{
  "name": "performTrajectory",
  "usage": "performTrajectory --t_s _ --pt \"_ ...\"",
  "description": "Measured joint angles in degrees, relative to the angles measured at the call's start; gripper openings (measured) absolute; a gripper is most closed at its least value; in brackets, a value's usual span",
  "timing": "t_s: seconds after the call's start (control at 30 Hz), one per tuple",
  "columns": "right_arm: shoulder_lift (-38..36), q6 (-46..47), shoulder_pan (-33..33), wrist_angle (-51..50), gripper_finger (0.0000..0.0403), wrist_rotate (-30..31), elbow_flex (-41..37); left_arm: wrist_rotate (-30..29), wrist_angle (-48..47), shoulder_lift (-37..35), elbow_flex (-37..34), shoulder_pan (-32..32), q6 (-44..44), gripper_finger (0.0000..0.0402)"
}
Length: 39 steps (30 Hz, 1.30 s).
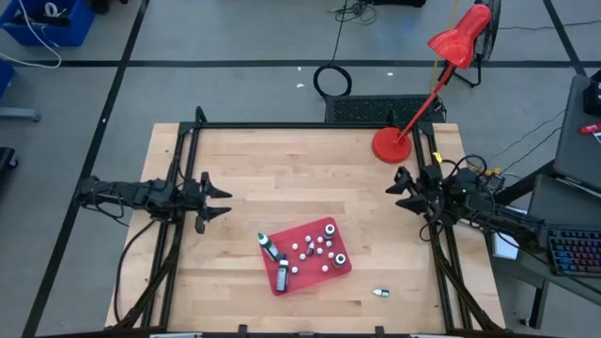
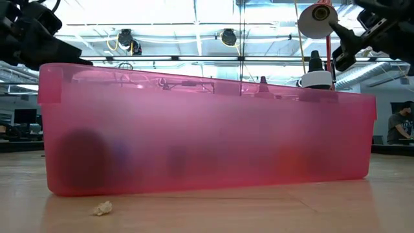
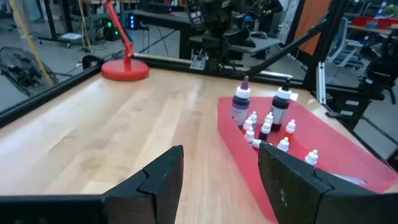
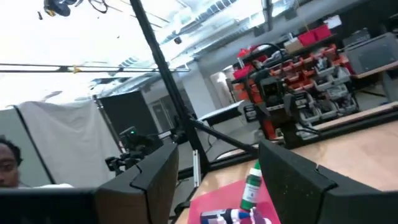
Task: Pick & Place food coloring
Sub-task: Put the small black food coloring bottle into the pink bin
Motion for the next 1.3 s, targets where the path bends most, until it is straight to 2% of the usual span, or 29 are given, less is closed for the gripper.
performTrajectory --t_s 0.17,0.23,0.4,0.53,0.63,0.73,0.8,0.87,0.97,1.1,1.17,1.3 --pt "1.05 3.1 0.8 0.77 0.021 8.34 0.0 0.22 -0.22 0.59 0.0 0.29 0.49 0.0209" --pt "1.49 4.45 1.1 4.17 0.021 11.34 0.0 0.22 -0.32 0.62 0.0 0.29 0.51 0.0209" --pt "5.1 7.49 3.9 13.64 0.021 11.59 3.81 0.24 -0.29 0.62 0.0 0.29 0.56 0.0209" --pt "13.4 3.94 11.58 11.5 0.021 13.44 12.29 0.29 -0.24 0.62 0.0 0.29 0.69 0.0209" --pt "24.88 -0.44 20.17 7.26 0.021 17.26 19.14 0.42 -0.11 0.62 0.0 0.29 0.69 0.0209" --pt "38.79 -3.67 30.12 -0.94 0.021 20.79 28.44 0.44 -0.11 0.62 0.0 0.29 0.67 0.0209" --pt "47.94 -4.17 35.84 -11.53 0.021 23.52 36.2 0.58 -0.11 0.62 0.0 0.29 0.67 0.0209" --pt "57.03 -2.6 40.67 -26.16 0.021 25.24 45.01 0.66 0.03 0.62 0.0 0.27 0.66 0.0209" --pt "69.08 5.82 46.15 -49.18 0.021 26.22 56.88 0.68 0.09 0.62 0.0 0.27 0.67 0.0209" --pt "80.98 19.95 52.2 -70.88 0.021 25.98 66.49 0.68 0.2 0.62 0.0 0.27 0.66 0.0209" --pt "84.93 26.18 54.35 -76.07 0.021 24.16 68.5 0.68 0.22 0.62 0.0 0.27 0.65 0.0209" --pt "88.72 33.56 58.81 -76.77 0.021 22.21 68.98 0.68 0.22 0.62 0.0 0.27 0.65 0.0209"
